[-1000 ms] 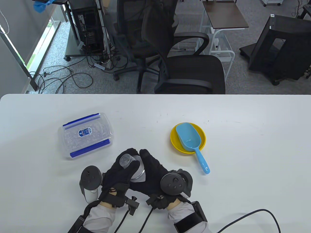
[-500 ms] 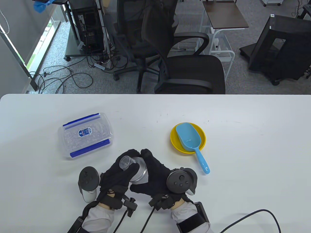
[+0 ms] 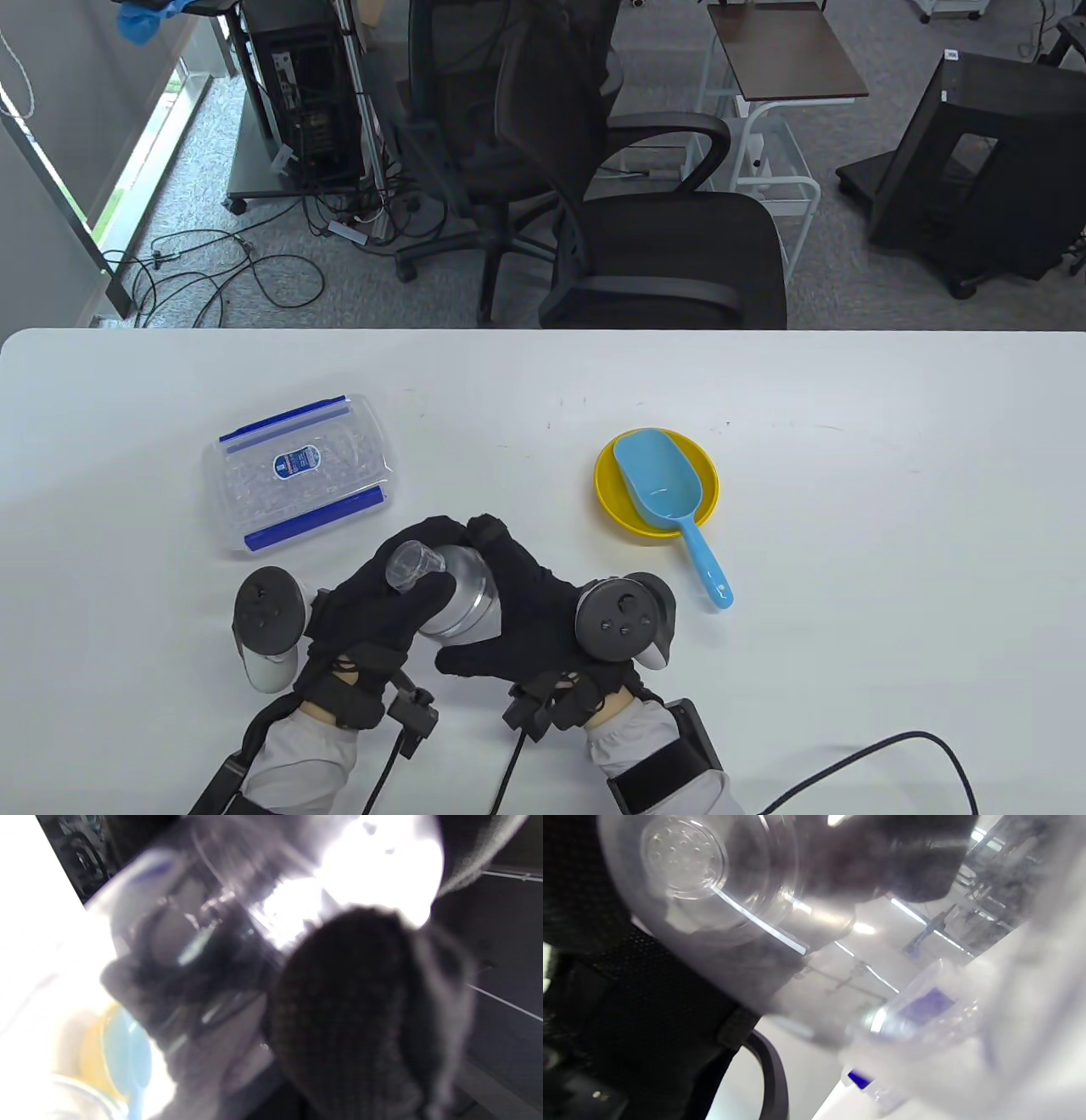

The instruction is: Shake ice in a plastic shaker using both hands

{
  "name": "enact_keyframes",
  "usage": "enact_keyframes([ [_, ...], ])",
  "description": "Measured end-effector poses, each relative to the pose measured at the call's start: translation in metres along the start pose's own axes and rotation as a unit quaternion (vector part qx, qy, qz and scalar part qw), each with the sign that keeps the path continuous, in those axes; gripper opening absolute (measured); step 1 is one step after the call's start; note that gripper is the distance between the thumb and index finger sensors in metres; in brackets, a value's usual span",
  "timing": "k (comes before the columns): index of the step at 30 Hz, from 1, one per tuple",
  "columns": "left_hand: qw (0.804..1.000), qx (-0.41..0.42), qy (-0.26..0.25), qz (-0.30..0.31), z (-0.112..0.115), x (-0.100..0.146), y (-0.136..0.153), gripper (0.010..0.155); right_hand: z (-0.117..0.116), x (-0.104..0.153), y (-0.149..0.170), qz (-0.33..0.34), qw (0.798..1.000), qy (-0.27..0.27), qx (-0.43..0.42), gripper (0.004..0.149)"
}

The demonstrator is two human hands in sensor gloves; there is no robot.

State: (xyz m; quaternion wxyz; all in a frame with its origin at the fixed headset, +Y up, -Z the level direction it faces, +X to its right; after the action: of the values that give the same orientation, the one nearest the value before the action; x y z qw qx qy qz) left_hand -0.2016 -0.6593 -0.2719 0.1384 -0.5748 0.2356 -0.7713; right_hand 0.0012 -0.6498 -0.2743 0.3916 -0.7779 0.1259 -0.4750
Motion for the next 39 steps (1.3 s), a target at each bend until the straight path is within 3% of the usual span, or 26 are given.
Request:
enact_keyframes([
  [2,1.0,0.019,-0.012,0.006,-0.014,0.002,-0.002,0.078,0.004,-0.003,0.002,-0.007,1.0,0.003,-0.017,0.111],
  [4,1.0,0.015,-0.013,-0.008,-0.029,0.008,-0.003,0.078,0.016,-0.001,0.012,-0.044,0.995,0.061,-0.072,0.11],
  [8,0.989,-0.129,-0.053,-0.04,-0.065,0.023,-0.008,0.078,0.036,-0.002,0.033,-0.104,0.988,0.1,-0.06,0.1],
  [11,0.982,-0.164,-0.064,-0.062,-0.08,0.035,-0.006,0.077,0.046,-0.007,0.045,-0.139,0.983,0.123,-0.012,0.093],
  [16,0.97,-0.193,-0.098,-0.107,-0.086,0.054,0.011,0.076,0.048,-0.016,0.055,-0.209,0.964,0.116,0.115,0.084],
  [22,0.954,-0.248,-0.067,-0.153,-0.087,0.062,0.026,0.074,0.035,-0.039,0.063,-0.208,0.94,0.055,0.266,0.071],
  [29,0.953,-0.23,-0.087,-0.177,-0.095,0.07,0.036,0.074,0.019,-0.05,0.088,-0.264,0.908,0.026,0.325,0.053],
  [35,0.952,-0.224,-0.093,-0.185,-0.098,0.073,0.038,0.074,0.01,-0.05,0.108,-0.316,0.877,0.013,0.361,0.049],
  [39,0.952,-0.227,-0.09,-0.187,-0.097,0.072,0.038,0.074,0.007,-0.047,0.117,-0.332,0.868,0.005,0.368,0.048],
])
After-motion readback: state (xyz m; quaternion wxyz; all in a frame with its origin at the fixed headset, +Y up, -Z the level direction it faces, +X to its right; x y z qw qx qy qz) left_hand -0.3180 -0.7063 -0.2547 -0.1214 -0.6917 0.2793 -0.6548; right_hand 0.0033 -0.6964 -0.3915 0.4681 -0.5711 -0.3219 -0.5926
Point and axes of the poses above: the tracker on the back of each hand, its own y axis roughly to the little-finger side, its own x axis roughly from the fingertips to the wrist, z = x × y, the point moved 3 cm from there along -x, roughly from the wrist to the fingertips, and after that the axes turned 9 degrees about z, right-handed, at the moved point
